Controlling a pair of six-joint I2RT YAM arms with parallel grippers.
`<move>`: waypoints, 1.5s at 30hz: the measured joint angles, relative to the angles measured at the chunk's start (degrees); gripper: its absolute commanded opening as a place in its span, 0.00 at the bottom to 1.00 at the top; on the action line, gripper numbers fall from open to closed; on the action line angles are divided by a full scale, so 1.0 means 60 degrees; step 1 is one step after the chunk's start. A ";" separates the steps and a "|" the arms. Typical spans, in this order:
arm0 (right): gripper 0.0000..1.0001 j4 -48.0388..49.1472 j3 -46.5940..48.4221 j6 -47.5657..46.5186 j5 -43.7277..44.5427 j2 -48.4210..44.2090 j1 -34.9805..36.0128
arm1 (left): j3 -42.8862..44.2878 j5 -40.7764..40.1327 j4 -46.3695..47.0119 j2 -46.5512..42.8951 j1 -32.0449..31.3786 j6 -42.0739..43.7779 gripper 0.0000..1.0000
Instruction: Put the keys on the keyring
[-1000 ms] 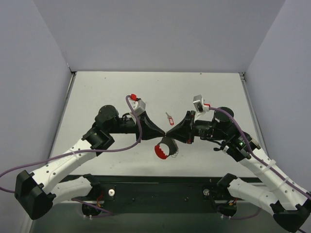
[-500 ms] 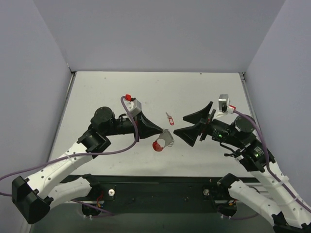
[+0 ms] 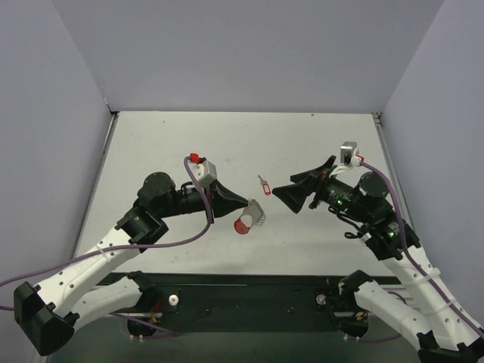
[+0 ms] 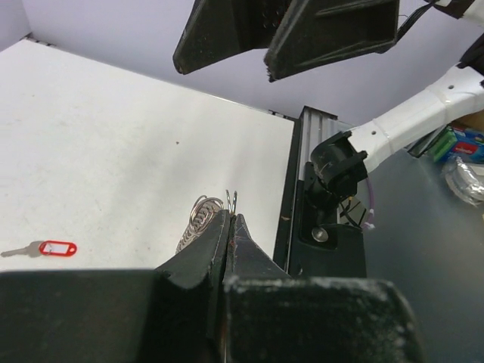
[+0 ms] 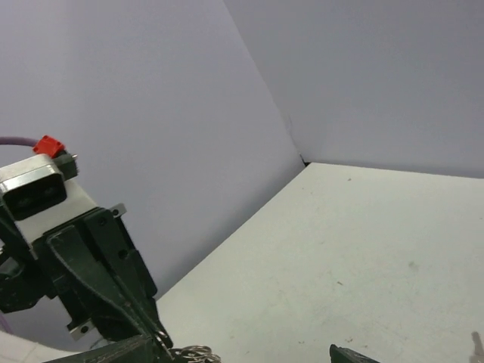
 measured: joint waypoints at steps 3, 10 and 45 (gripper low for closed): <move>1.00 -0.0200 0.0004 0.0142 0.0324 0.0310 -0.0244 | -0.0022 -0.0382 -0.0372 -0.0117 0.0000 0.0219 0.00; 0.98 -0.1239 0.0168 0.0273 0.1388 0.1759 -0.0565 | -0.0124 -0.1355 -0.1005 -0.0433 0.0000 0.0568 0.00; 0.39 -0.4058 0.6386 0.0787 0.3716 1.2276 -0.0783 | -0.0313 -0.3938 -0.3362 -0.1745 0.0138 0.0882 0.00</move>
